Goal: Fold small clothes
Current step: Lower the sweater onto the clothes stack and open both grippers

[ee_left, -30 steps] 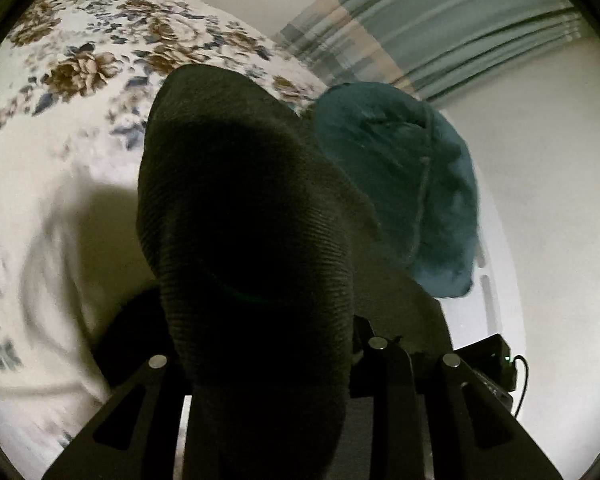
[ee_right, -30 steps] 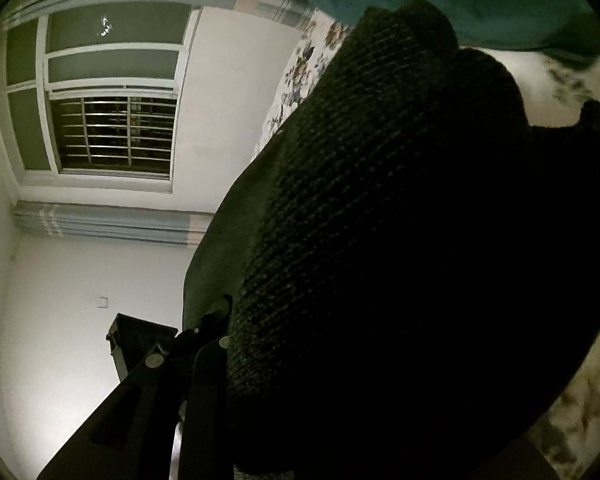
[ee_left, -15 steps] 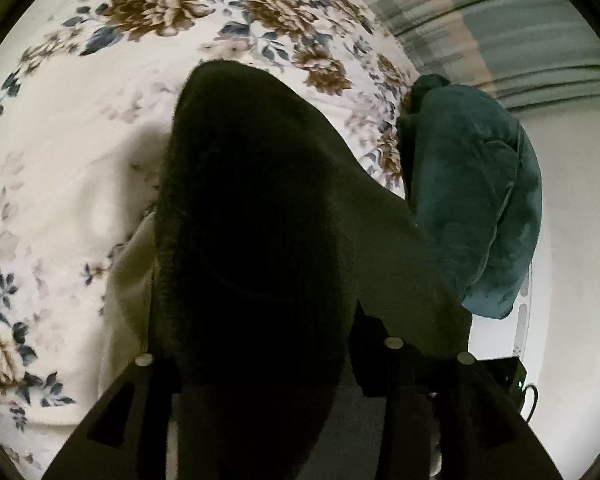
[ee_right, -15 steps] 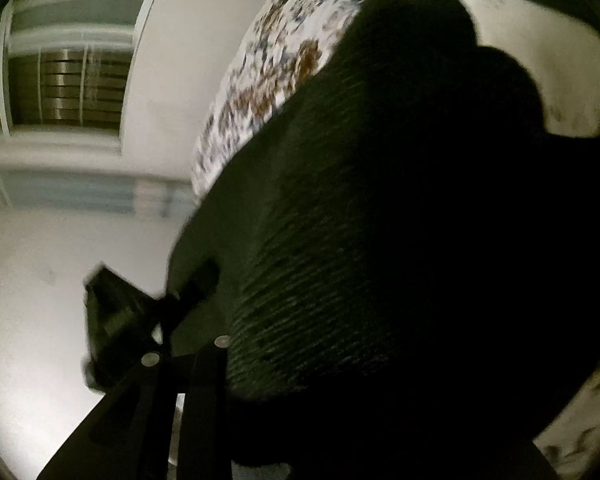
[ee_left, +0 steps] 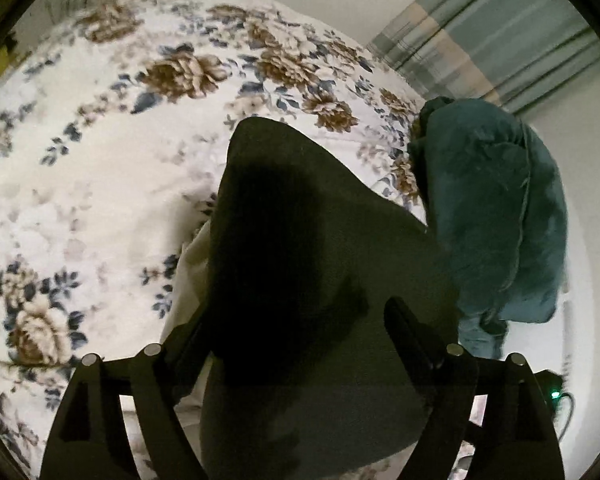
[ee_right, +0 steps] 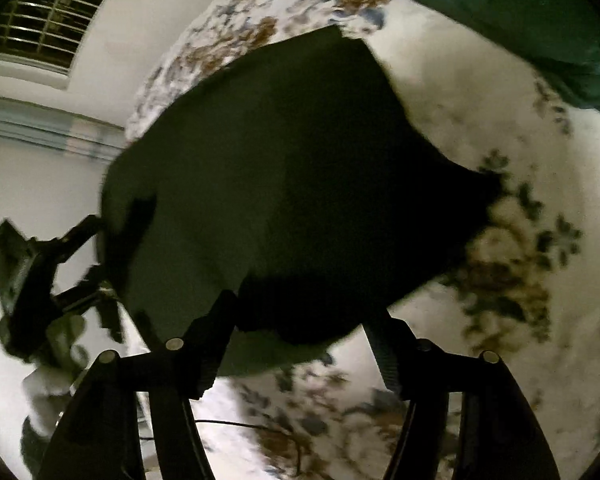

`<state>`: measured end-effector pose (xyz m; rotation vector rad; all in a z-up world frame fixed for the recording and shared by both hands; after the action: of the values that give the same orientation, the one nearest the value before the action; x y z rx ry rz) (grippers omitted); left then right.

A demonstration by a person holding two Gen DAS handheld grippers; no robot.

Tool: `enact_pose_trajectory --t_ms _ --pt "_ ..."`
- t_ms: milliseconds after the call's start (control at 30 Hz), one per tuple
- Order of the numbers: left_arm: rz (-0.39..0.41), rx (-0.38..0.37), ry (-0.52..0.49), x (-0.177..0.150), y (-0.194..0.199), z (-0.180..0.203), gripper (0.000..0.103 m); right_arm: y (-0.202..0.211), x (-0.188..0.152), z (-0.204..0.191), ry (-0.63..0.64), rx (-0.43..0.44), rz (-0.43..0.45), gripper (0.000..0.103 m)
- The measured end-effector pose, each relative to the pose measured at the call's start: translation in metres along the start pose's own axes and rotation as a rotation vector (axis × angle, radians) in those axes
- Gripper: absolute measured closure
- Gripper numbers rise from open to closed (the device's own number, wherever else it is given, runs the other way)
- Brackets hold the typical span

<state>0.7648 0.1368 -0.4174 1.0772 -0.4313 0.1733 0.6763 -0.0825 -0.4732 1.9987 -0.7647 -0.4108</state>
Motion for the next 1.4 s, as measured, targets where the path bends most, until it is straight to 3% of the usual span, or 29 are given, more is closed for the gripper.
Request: enact_pose_trajectory --t_ms 233,300,333,700,1033,1400 --pt "0.024 0.090 0.018 -0.011 0.008 0.006 0.020 0.032 -0.001 -0.005 0.122 -0.163 0.134 0.021" --pt "0.028 0.138 0.006 -0.014 0.015 0.011 0.010 0.051 -0.004 -0.001 0.175 -0.221 0.192 0.006" --pt "0.029 0.150 0.002 -0.015 0.015 0.012 0.000 0.058 -0.005 0.000 0.194 -0.246 0.215 0.004" --pt "0.031 0.292 -0.069 -0.058 0.043 0.037 0.000 0.095 -0.023 0.012 0.317 -0.419 0.334 0.000" --pt "0.064 0.479 -0.178 -0.106 0.146 0.098 0.000 0.203 -0.076 -0.010 0.412 -0.410 0.445 0.000" --pt "0.154 0.477 -0.198 -0.154 0.270 0.181 0.000 0.370 -0.183 -0.030 0.483 -0.340 0.576 0.000"
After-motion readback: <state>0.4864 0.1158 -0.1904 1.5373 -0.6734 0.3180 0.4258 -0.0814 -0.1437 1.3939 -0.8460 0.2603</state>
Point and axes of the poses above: each gripper's, at about its wrist camera, not at the fingertips, and y roughly against the way its jaws point, z to its right, x to its top, the point moved 7 cm from there along -y, roughly the way its jaws point, and after that the axes turned 12 degrees about -y, right-handed, at the moved point
